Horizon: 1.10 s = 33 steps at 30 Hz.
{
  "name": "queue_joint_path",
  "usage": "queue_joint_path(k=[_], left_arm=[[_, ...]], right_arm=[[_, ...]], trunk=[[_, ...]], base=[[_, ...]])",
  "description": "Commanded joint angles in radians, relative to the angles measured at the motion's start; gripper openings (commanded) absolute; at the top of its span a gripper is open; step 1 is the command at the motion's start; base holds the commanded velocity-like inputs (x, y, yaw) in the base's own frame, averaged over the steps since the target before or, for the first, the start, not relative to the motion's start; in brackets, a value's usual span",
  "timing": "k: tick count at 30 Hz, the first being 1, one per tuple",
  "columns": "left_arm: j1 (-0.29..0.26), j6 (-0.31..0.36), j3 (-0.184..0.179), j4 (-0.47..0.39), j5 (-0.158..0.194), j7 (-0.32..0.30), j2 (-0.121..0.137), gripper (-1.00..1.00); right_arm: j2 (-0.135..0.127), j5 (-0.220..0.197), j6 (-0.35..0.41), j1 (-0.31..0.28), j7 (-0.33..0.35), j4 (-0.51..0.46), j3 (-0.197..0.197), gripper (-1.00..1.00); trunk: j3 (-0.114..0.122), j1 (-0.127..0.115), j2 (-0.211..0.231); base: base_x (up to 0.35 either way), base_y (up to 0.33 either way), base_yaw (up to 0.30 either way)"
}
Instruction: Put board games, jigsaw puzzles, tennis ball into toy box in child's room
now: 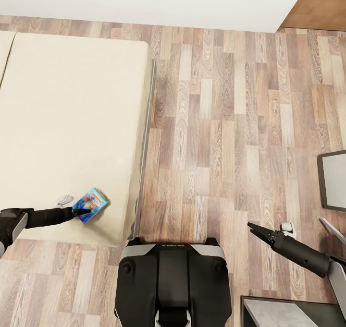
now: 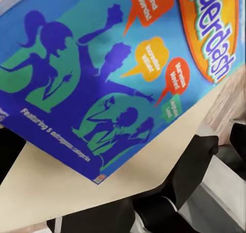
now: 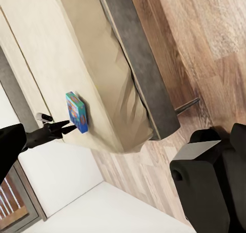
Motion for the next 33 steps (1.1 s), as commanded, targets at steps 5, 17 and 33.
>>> queue_joint_path(k=[5, 17, 33], left_arm=[[-0.001, 0.009, 0.004, 0.0, -0.001, -0.03, -0.001, 1.0], [-0.001, 0.01, 0.011, -0.007, 0.004, -0.041, -0.003, 1.0], [-0.003, 0.021, 0.012, -0.01, 0.009, -0.037, -0.077, 1.0]], right_arm=[[0.0, 0.001, 0.004, -0.001, 0.003, -0.001, -0.001, 1.0], [0.0, 0.001, 0.004, 0.0, 0.003, -0.001, -0.001, 1.0], [0.0, 0.001, 0.004, -0.001, 0.003, 0.0, -0.001, 1.0]], trunk=[[-0.001, 0.001, -0.001], [-0.001, 0.001, -0.001], [-0.001, 0.001, -0.001]], base=[[0.0, 0.0, 0.0], [0.0, 0.0, 0.0], [0.0, 0.0, 0.0]])
